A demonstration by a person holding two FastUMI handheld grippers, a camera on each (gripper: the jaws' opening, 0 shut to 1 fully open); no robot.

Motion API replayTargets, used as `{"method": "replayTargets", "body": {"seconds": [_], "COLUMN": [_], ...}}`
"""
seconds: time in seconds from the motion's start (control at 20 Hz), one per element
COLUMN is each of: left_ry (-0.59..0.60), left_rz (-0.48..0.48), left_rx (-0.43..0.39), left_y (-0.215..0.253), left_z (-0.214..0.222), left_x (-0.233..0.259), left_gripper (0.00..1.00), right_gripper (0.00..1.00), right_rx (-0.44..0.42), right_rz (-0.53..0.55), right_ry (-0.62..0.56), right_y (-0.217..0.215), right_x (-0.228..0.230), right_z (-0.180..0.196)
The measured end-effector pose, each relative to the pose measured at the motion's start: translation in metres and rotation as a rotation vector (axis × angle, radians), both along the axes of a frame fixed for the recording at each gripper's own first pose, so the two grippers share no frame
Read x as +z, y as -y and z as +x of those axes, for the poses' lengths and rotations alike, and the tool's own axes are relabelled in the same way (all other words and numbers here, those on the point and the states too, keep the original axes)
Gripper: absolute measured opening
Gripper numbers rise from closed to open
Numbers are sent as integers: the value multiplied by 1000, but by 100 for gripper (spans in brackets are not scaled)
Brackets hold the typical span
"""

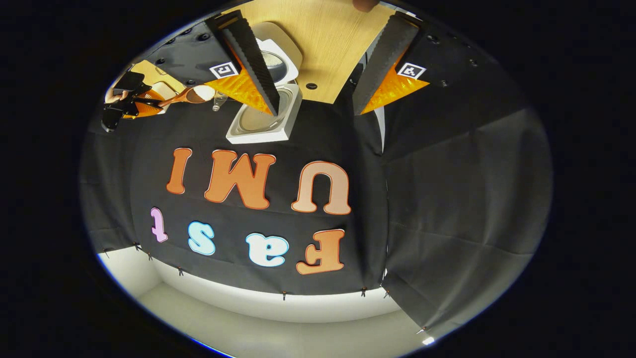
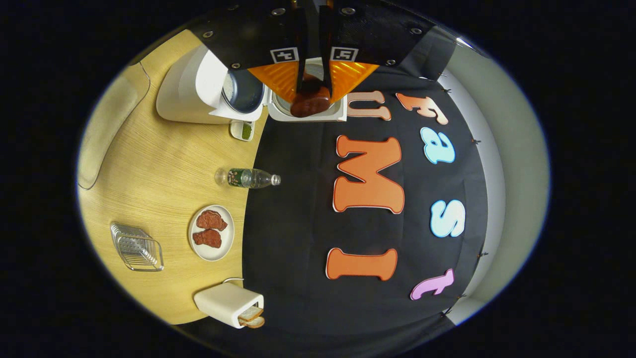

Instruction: Close the left gripper, press the button to open the rice cooker; take a wooden spoon from the chopstick holder with the right hand, scoop a spoonful of rice and pour it into the rice cooker, then put the wooden spoon back into the chopstick holder.

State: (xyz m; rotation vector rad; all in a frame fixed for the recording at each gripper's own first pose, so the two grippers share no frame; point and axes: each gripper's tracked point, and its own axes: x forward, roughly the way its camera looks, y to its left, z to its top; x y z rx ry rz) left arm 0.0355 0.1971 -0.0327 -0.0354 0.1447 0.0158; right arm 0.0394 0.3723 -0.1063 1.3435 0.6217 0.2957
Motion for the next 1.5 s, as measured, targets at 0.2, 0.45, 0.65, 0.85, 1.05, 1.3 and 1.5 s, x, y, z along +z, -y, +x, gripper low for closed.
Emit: {"method": "replayTargets", "body": {"seconds": [0.2,0.45,0.65,0.85,1.05,1.3,1.5], "left_ry": [-13,-20,-26,-29,-30,-40,-34], "left_rz": [-3,4,15,37,29,31,40], "left_rx": [7,6,11,14,12,6,4], "left_y": [-6,-10,-12,-15,-14,-12,-12], "left_z": [8,16,20,23,26,27,30], "left_x": [-5,-9,-13,-14,-17,-19,-19], "left_gripper": [100,100,100,100,100,100,100], "right_gripper": [9,9,8,9,9,9,9], "right_rx": [14,37,64,87,104,137,160], "right_rz": [-71,-141,-198,-313,-392,-455,-481], "right_ry": [49,57,44,85,140,200,221], "right_y": [-20,-35,-46,-48,-54,-66,-76], "right_x": [6,-3,-23,-31,-24,-17,-18], "right_z": [16,29,37,42,46,50,53]}}
